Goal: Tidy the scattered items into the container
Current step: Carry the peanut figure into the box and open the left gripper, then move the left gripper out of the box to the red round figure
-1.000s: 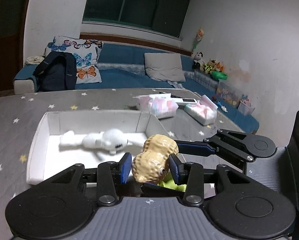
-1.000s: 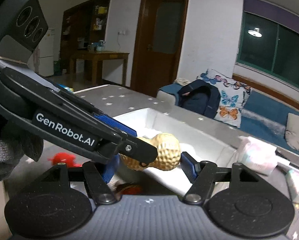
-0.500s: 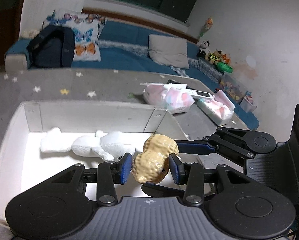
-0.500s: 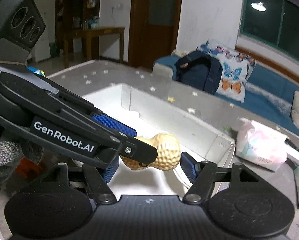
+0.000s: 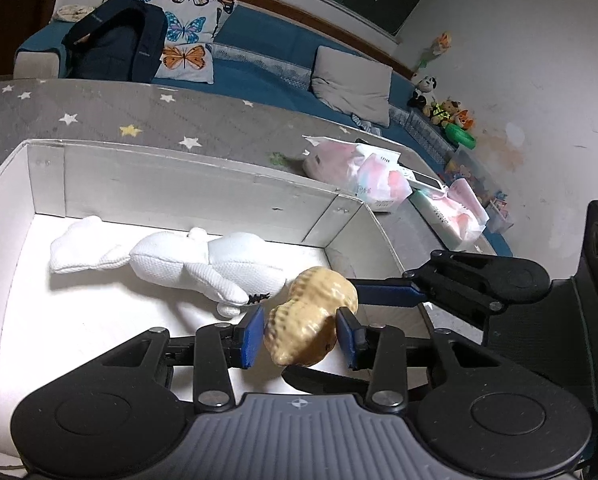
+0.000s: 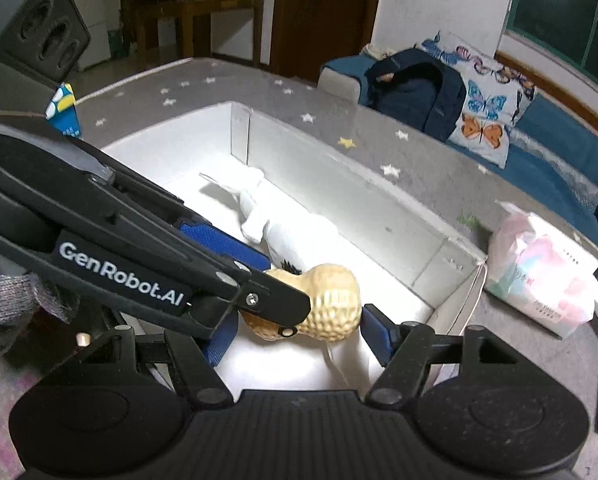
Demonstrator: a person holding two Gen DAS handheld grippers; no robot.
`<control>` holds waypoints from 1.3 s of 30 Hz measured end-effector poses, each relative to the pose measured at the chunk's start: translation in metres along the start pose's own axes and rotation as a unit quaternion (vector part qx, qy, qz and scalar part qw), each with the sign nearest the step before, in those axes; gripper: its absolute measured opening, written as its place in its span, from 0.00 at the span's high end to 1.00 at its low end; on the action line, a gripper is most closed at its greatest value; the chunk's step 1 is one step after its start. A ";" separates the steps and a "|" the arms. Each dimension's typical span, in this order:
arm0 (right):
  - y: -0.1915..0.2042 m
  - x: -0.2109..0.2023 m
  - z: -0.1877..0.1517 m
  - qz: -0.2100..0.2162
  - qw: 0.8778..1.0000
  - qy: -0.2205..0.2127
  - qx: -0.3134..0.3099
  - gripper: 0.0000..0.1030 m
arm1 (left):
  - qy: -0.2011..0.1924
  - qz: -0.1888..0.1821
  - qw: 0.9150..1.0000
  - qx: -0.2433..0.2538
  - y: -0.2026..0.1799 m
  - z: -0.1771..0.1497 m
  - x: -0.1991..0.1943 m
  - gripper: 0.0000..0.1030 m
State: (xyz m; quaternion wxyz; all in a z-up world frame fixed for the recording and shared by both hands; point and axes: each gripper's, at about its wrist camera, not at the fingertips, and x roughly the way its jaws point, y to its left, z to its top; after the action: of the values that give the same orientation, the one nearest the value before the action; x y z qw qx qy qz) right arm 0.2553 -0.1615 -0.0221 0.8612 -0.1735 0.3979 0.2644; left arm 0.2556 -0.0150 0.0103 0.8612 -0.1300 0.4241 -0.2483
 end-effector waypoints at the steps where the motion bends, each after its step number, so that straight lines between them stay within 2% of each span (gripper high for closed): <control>1: 0.000 0.001 -0.001 0.002 1.000 0.001 0.003 0.33 | 0.000 0.001 1.000 0.000 0.000 0.000 0.000 0.59; 9: -0.003 0.002 -0.003 0.002 1.000 0.006 0.017 0.34 | -0.002 0.005 1.000 -0.003 -0.001 -0.004 -0.003 0.59; 20: 0.000 -0.007 -0.006 -0.004 1.000 -0.010 0.027 0.33 | -0.032 0.022 0.999 -0.008 -0.002 -0.008 -0.028 0.59; 30: 0.015 -0.044 -0.018 -0.023 0.997 -0.062 0.040 0.33 | -0.066 0.047 0.997 -0.006 -0.012 -0.022 -0.065 0.59; 39: 0.034 -0.088 -0.041 -0.038 0.990 -0.118 0.060 0.33 | -0.087 0.052 0.995 -0.007 -0.019 -0.049 -0.093 0.59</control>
State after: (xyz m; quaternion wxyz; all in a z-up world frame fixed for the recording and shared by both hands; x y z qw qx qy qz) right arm 0.1630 -0.1825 0.0178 0.9204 -0.1046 0.3015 0.2257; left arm 0.1624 0.0184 0.0510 0.9056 -0.1346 0.3555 -0.1881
